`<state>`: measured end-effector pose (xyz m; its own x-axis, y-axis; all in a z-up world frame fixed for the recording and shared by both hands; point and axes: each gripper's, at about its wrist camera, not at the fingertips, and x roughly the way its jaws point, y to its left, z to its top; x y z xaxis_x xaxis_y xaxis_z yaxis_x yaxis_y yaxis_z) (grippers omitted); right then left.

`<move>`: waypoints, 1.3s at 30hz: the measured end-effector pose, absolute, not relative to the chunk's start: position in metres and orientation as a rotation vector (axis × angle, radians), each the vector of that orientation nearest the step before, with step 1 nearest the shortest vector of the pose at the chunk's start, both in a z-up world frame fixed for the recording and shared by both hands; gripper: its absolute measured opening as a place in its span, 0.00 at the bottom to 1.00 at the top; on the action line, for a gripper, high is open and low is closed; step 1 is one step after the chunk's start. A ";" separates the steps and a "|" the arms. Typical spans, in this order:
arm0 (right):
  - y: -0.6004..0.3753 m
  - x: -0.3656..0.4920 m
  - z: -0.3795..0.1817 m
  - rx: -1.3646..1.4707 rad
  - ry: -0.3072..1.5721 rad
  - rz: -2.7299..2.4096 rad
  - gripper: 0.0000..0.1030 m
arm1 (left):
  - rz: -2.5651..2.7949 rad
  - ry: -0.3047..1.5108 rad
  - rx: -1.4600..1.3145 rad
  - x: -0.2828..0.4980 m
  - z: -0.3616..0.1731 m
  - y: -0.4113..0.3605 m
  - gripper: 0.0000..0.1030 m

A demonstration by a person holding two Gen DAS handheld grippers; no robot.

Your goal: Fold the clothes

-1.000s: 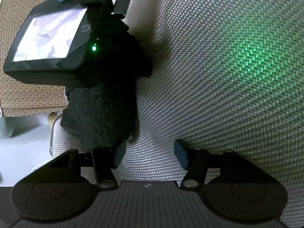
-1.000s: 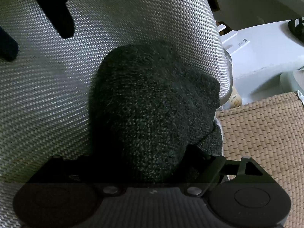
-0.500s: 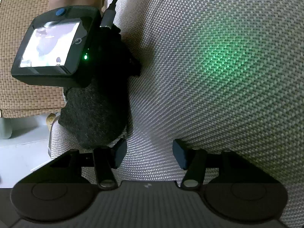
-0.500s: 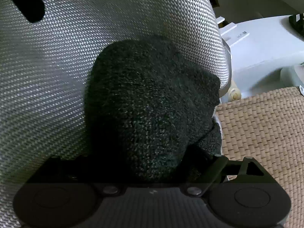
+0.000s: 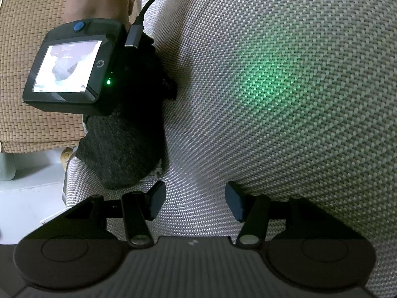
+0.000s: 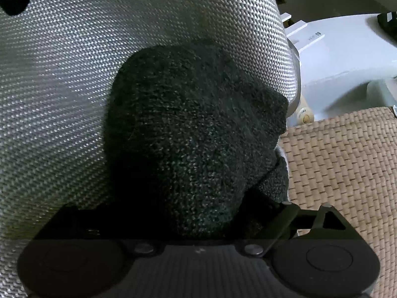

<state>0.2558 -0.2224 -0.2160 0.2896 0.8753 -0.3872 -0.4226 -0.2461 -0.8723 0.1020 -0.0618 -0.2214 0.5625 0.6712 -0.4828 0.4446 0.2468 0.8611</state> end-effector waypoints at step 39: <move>-0.234 0.251 -0.223 -1.273 -0.606 1.331 0.79 | 0.225 1.059 1.384 0.102 -0.222 -0.082 0.56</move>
<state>0.2512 -0.2344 -0.2232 0.2264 0.9196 -0.3211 -0.3616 -0.2268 -0.9043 0.1020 -0.0816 -0.2221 0.5502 0.6885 -0.4725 0.4365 0.2453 0.8656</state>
